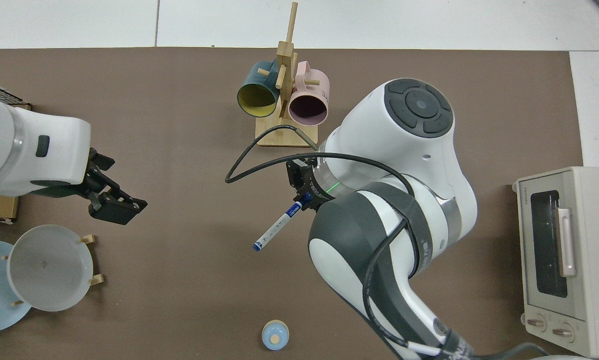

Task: Put markers into pen holder
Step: 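Lift the marker and carry it toward the table middle with the right gripper, then grasp the marker with the left gripper while the right gripper holds it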

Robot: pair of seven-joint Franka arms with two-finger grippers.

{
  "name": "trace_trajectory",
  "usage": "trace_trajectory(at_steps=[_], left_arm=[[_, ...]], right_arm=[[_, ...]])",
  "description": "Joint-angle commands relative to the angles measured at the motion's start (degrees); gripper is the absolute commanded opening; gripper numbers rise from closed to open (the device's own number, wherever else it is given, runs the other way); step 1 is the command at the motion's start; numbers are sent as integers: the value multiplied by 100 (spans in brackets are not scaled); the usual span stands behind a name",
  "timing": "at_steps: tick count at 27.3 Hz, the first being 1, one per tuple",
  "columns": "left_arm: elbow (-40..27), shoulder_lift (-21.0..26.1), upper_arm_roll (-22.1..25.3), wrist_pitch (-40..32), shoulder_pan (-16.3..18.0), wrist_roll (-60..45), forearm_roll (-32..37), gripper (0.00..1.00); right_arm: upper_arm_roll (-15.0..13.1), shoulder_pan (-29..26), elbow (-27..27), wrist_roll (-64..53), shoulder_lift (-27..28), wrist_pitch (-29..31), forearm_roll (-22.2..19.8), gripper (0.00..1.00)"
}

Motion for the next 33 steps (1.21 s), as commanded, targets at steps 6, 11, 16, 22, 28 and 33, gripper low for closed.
trace_trajectory(at_steps=[6, 11, 16, 22, 28, 33], left_arm=[[-379, -392, -212, -44, -157, 117, -438, 100], [-607, -533, -230, 44, -376, 117, -446, 100], [-950, -674, -230, 254, -623, 108, -455, 100], [-1100, -700, -230, 413, -808, 64, -464, 100], [-1258, -700, -247, 580, -896, 11, -464, 100], [-1381, -700, -248, 650, -966, 3, -464, 100]], right_arm=[[-8, 213, 176, 987, 84, 237, 355, 0], [0, 266, 220, 1243, 84, 264, 469, 0], [0, 328, 281, 1427, 84, 264, 522, 0], [36, 424, 334, 1638, 92, 343, 522, 0], [36, 424, 334, 1709, 101, 457, 680, 0], [36, 424, 334, 1718, 101, 448, 698, 0]])
